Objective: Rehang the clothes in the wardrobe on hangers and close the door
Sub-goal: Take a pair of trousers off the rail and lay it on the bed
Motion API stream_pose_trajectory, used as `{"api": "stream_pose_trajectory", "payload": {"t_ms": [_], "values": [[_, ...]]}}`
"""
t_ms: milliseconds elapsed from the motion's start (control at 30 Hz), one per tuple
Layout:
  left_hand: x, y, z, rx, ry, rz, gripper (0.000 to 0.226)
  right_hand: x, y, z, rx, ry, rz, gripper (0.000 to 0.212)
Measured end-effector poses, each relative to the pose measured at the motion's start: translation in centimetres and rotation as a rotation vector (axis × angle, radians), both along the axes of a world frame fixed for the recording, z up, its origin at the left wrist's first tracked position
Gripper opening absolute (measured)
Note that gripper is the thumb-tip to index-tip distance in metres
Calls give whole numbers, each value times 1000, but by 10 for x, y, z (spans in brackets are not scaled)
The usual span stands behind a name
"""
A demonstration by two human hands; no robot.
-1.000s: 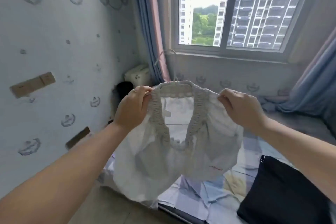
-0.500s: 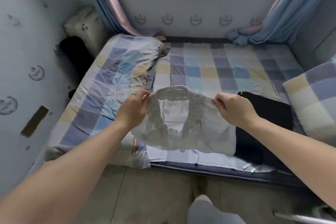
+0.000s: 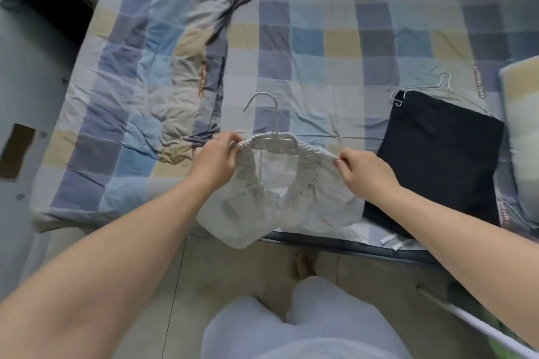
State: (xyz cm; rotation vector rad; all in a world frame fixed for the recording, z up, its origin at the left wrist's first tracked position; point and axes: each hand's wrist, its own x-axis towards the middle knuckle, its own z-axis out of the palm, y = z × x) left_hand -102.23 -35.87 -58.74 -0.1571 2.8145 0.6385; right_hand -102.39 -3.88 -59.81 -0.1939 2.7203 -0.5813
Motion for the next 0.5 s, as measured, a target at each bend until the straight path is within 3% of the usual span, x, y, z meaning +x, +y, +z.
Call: {"api": "stream_pose_trajectory", "payload": {"t_ms": [167, 500], "values": [[-41, 18, -67, -8, -107, 70, 23, -33, -2, -62, 30, -120, -58, 33], [-138, 30, -208, 5, -162, 30, 25, -127, -7, -193, 153, -162, -179, 23]]}}
